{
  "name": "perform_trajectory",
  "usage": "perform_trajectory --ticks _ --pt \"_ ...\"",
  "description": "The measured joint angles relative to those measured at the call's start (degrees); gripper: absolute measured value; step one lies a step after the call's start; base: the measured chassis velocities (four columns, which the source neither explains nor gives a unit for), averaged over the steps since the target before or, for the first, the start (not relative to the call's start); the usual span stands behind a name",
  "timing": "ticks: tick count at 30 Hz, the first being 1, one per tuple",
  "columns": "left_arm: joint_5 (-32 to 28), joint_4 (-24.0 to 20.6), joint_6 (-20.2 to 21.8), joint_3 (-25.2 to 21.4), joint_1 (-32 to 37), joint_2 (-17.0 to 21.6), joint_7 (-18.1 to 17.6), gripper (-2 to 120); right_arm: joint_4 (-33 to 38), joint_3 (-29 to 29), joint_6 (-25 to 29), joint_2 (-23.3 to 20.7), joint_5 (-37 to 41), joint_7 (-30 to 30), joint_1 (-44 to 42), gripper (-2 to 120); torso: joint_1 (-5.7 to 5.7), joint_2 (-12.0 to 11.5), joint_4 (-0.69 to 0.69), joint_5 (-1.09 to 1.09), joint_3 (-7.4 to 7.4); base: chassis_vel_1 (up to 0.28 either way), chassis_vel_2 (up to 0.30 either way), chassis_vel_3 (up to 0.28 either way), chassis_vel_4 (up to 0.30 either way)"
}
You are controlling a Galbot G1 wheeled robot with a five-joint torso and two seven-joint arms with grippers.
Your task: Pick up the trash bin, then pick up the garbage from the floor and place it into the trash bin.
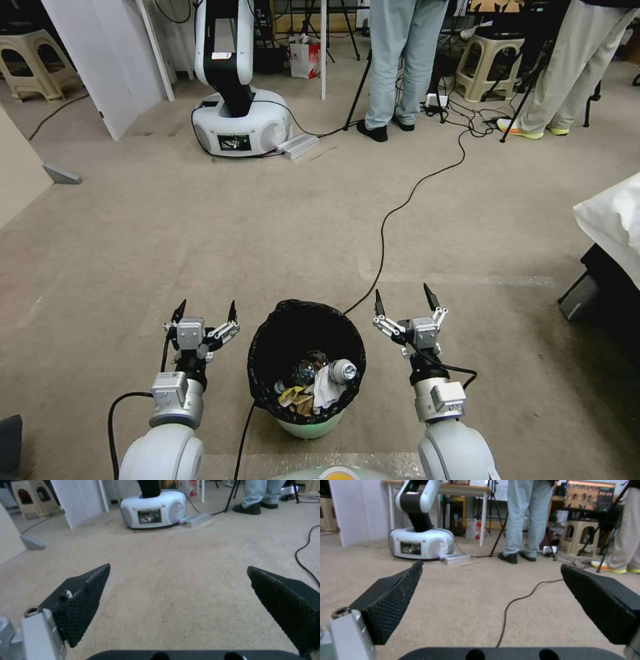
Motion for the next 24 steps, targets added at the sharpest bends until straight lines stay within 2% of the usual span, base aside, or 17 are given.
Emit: perform_trajectory --ticks 24 --pt "0.38 0.35 -0.72 -0.04 0.03 0.09 -0.26 100 0.58 1.02 -0.03 -0.18 -1.40 0.17 0.29 100 0.00 0.00 0.00 0.00 0.00 0.000 0.000 0.000 0.000"
